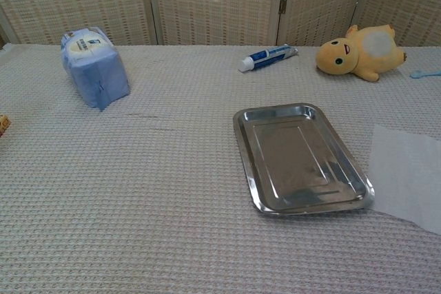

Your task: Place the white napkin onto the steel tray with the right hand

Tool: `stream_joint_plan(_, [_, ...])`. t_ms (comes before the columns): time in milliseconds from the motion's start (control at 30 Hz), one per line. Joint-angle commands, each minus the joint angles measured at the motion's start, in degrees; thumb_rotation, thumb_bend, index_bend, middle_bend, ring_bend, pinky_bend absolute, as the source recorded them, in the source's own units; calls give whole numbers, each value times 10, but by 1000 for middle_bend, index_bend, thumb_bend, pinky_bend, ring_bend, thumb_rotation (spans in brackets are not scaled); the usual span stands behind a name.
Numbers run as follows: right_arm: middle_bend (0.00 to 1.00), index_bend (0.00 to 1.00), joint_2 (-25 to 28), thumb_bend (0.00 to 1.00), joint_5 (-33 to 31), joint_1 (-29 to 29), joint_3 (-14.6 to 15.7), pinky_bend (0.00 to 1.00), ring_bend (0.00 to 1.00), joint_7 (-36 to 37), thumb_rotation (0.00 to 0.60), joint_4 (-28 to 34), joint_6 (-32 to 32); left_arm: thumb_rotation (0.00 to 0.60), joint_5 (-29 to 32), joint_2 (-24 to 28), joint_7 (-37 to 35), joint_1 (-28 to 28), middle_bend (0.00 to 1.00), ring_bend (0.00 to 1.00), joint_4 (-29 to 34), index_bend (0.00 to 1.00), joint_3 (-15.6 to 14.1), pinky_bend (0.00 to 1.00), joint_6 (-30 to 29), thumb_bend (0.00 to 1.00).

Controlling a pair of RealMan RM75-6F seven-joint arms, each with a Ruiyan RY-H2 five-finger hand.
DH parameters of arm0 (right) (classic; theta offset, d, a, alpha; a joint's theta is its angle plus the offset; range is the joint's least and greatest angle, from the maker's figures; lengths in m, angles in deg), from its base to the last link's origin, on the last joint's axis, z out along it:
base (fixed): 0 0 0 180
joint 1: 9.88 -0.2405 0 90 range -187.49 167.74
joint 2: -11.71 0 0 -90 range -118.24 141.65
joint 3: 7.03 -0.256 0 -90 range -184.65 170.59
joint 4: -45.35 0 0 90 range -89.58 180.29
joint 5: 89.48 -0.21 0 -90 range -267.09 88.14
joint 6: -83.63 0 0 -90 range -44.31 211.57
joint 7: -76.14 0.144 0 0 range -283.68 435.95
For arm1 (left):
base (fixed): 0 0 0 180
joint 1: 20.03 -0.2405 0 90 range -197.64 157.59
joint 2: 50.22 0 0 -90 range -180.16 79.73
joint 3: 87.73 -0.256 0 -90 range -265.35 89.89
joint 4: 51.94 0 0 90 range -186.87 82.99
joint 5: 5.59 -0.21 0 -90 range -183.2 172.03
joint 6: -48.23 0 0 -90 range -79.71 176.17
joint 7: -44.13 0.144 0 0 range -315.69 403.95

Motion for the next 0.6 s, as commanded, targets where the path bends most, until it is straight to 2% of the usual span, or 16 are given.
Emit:
stream_joint_plan(33, [0,185,-48,307,29,-24,15,0,0,50,600,-95,12,600,11,-4,5,1,0,0,-4,0,2,0,7,447])
stream_joint_plan(367, [0,272,-137,308,66,-63,43,0,0,154,600,-296,15,600,22,-5,8,2,0,0,-6,0,5,0,9,447])
stream_joint_plan(600, [0,316,-203,308,68,-75,50,0,0,173,600,-401,13,600,31,-5,8,1,0,0,-9,0,7,0,10,447])
